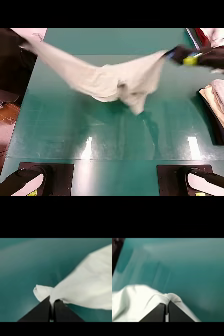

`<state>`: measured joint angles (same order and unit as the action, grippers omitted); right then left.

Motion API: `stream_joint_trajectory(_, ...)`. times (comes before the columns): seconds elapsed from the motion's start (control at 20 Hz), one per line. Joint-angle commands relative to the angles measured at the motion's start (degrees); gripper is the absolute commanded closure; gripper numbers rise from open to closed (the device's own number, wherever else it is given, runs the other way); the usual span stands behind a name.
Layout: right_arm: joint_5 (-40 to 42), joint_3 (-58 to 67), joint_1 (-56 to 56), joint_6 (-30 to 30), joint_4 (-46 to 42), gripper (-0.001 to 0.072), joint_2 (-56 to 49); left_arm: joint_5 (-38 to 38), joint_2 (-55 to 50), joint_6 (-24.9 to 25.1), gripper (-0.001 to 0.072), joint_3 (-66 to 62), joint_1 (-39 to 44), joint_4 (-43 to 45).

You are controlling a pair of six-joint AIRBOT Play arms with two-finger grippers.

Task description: Fold the shirts.

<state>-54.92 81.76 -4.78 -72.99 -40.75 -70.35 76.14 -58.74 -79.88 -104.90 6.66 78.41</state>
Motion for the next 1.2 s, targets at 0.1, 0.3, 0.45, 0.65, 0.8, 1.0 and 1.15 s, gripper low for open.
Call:
stream_joint_trajectory(0.1,-4.4,15.2,10.7,-0.3,-6.8,0.0697,12.7,-0.6,0.6,-0.3,0.0681,-14.6,0.0,-11.0)
stream_joint_trajectory(0.3,-5.5,20.1,14.7,-0.5,-10.6,0.0697,19.2,0.0,3.8,-0.3,0.0681,-14.6,0.0,-15.2)
stream_joint_trajectory(0.45,-5.7,20.7,20.0,-0.5,-10.5,0.0697,23.6,-0.1,6.8,-0.3,0.0681,-14.6,0.0,-19.1)
stream_joint_trajectory(0.65,-6.5,20.7,27.7,-0.5,-10.2,0.0697,26.9,2.4,8.9,-1.7,0.0682,-14.2,0.0,-23.4)
stream_joint_trajectory(0.8,-10.6,20.7,27.6,-2.3,-9.6,0.0698,23.9,5.5,8.8,-2.7,0.0682,-5.7,0.0,-20.8)
stream_joint_trajectory(1.0,-20.1,20.7,14.8,-5.9,-10.5,0.0698,11.6,6.4,5.7,-2.6,0.0682,17.1,0.0,-19.9)
stream_joint_trajectory(1.15,-27.0,20.7,4.8,-6.3,-10.6,0.0698,-2.2,3.2,0.4,0.1,0.0682,35.1,0.0,-18.6)
